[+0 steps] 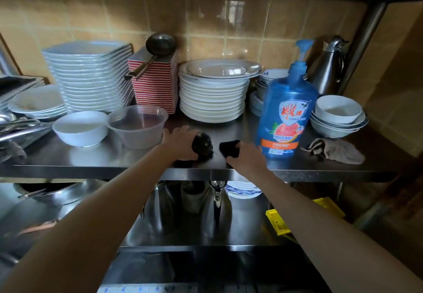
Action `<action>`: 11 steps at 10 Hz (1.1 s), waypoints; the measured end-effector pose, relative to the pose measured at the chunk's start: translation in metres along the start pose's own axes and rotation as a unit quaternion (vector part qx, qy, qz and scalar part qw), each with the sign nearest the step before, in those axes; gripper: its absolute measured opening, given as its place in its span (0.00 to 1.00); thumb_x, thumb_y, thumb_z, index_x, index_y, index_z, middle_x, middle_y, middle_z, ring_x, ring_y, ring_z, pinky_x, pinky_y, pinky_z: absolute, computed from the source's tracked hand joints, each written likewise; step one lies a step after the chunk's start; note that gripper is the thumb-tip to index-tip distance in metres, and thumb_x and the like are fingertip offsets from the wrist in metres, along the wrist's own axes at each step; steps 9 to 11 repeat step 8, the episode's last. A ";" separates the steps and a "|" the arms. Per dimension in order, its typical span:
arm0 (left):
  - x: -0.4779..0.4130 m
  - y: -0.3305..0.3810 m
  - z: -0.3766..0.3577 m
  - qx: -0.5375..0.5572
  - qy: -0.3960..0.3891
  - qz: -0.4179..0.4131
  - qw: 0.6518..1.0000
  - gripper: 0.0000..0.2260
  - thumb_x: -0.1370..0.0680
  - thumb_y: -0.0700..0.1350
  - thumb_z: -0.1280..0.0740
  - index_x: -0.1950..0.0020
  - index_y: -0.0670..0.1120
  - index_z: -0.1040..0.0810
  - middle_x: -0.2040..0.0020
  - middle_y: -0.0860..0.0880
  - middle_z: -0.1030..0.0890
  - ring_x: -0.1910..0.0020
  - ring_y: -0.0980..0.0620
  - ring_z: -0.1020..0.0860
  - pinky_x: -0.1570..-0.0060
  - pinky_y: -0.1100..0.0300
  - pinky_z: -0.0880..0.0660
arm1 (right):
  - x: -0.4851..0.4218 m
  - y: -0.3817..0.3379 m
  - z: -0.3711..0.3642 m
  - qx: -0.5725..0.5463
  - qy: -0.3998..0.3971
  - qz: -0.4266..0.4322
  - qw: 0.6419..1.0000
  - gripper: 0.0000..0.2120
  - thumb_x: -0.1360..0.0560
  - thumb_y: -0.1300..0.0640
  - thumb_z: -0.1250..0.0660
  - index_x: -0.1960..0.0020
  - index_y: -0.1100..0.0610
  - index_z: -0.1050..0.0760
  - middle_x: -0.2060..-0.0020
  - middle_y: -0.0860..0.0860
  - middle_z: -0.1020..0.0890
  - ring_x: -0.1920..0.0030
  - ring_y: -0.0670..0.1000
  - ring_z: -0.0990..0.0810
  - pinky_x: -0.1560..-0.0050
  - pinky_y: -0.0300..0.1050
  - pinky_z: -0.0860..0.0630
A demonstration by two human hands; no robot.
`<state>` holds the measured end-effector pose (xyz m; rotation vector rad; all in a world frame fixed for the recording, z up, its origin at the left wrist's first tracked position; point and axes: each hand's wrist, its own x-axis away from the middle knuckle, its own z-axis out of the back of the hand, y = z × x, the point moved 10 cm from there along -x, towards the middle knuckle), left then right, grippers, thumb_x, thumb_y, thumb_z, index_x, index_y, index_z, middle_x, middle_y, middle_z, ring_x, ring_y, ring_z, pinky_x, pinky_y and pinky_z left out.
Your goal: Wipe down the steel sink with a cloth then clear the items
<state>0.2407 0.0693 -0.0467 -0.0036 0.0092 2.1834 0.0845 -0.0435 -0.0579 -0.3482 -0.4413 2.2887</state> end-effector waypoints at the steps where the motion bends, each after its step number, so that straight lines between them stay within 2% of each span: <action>1: 0.013 0.001 0.005 0.007 0.028 -0.003 1.000 0.38 0.31 0.61 0.31 0.26 0.56 0.44 0.25 0.46 0.43 0.28 0.41 0.40 0.32 0.37 0.47 | 0.008 -0.001 0.002 0.007 0.006 0.015 1.000 0.26 0.29 0.44 0.33 0.35 0.55 0.31 0.40 0.56 0.26 0.37 0.59 0.31 0.42 0.52 0.30; 4: 0.055 0.023 0.031 0.009 0.051 -0.007 0.999 0.32 0.29 0.62 0.35 0.28 0.55 0.40 0.29 0.46 0.37 0.32 0.42 0.36 0.34 0.41 0.44 | 0.064 0.025 0.036 -0.027 0.056 0.034 0.998 0.25 0.28 0.44 0.34 0.34 0.54 0.29 0.39 0.54 0.26 0.37 0.56 0.30 0.39 0.51 0.32; 6: 0.080 0.074 0.045 0.010 0.062 -0.052 0.997 0.32 0.29 0.63 0.36 0.29 0.52 0.39 0.28 0.46 0.37 0.32 0.43 0.36 0.35 0.42 0.43 | 0.102 0.077 0.066 0.000 0.056 -0.012 0.998 0.23 0.29 0.45 0.33 0.36 0.51 0.28 0.38 0.53 0.26 0.36 0.56 0.31 0.37 0.50 0.33; 7: 0.092 0.093 0.048 0.024 0.064 -0.061 0.996 0.31 0.29 0.61 0.35 0.30 0.52 0.37 0.30 0.46 0.35 0.32 0.44 0.36 0.36 0.44 0.43 | 0.121 0.101 0.076 -0.008 0.063 -0.040 0.997 0.22 0.29 0.44 0.34 0.37 0.48 0.26 0.39 0.52 0.25 0.36 0.56 0.30 0.38 0.50 0.31; 8: 0.106 0.108 0.045 0.020 0.054 -0.068 0.996 0.31 0.29 0.61 0.35 0.29 0.54 0.38 0.30 0.47 0.34 0.32 0.44 0.35 0.36 0.44 0.42 | 0.144 0.122 0.080 0.001 0.064 -0.062 0.996 0.22 0.29 0.44 0.34 0.37 0.48 0.27 0.39 0.53 0.25 0.37 0.57 0.29 0.40 0.50 0.30; 11: 0.106 0.108 0.045 0.020 0.054 -0.068 0.996 0.31 0.29 0.61 0.35 0.29 0.54 0.38 0.30 0.47 0.34 0.32 0.44 0.35 0.36 0.44 0.42 | 0.144 0.122 0.080 0.001 0.064 -0.062 0.996 0.22 0.29 0.44 0.34 0.37 0.48 0.27 0.39 0.53 0.25 0.37 0.57 0.29 0.40 0.50 0.30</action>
